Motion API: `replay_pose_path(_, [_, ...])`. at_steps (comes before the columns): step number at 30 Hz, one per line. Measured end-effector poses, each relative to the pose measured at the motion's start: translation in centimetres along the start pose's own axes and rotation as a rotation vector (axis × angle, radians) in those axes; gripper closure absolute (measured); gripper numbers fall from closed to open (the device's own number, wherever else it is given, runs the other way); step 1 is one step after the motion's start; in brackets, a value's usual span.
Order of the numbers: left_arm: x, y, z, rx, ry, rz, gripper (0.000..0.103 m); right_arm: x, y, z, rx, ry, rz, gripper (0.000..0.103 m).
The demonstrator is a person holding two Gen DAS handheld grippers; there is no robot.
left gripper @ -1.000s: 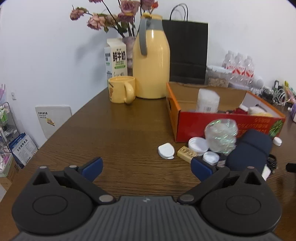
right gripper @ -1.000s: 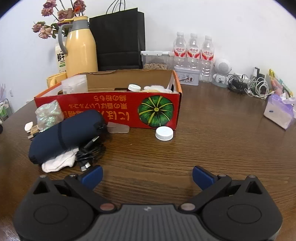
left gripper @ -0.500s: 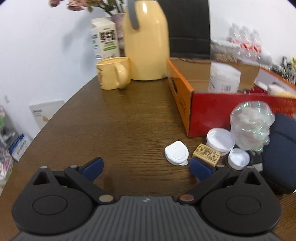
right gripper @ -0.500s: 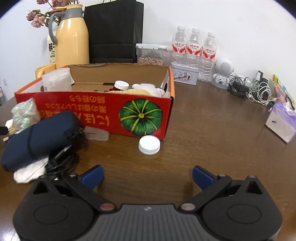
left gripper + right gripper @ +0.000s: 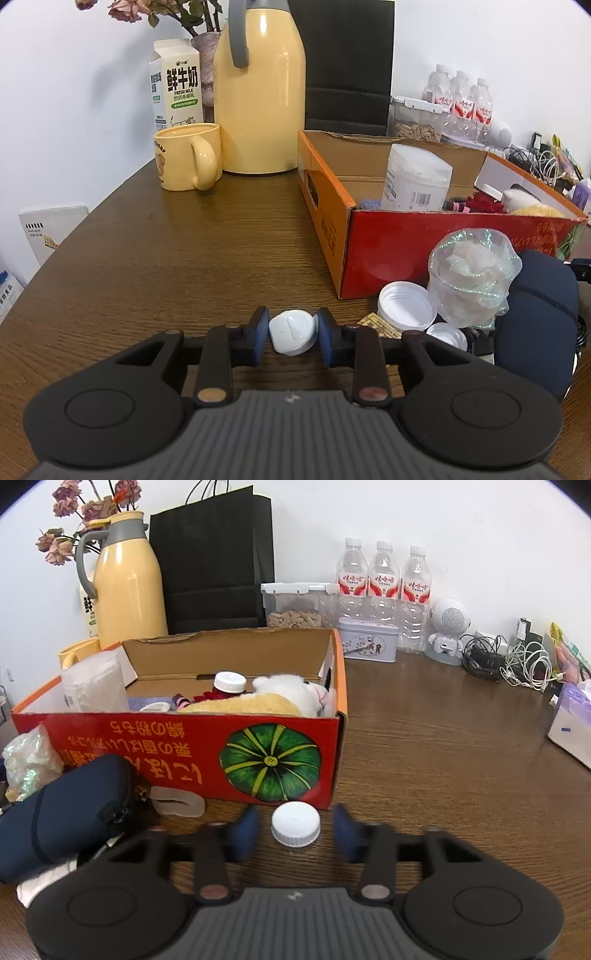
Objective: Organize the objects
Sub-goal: 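Grasp a white bottle cap with the right tool while the left tool grasps the white oval lid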
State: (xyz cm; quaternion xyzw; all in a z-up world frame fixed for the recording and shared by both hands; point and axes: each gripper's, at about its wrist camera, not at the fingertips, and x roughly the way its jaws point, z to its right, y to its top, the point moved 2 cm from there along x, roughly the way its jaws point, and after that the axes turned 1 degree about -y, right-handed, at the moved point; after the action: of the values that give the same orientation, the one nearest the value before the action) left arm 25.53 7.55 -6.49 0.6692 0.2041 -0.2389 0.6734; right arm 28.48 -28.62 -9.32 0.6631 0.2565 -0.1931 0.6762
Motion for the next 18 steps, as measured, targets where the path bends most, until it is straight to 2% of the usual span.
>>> replay_pose_path(5, [-0.2,0.0,0.0,-0.015,-0.001,0.006,0.074,-0.4,-0.1,-0.3,0.013,0.005,0.010,0.076])
replay_pose_path(18, [-3.4,-0.4,0.9,-0.033,0.040,0.137,0.075,-3.8,-0.6,-1.4,-0.008,-0.008,0.127,0.076])
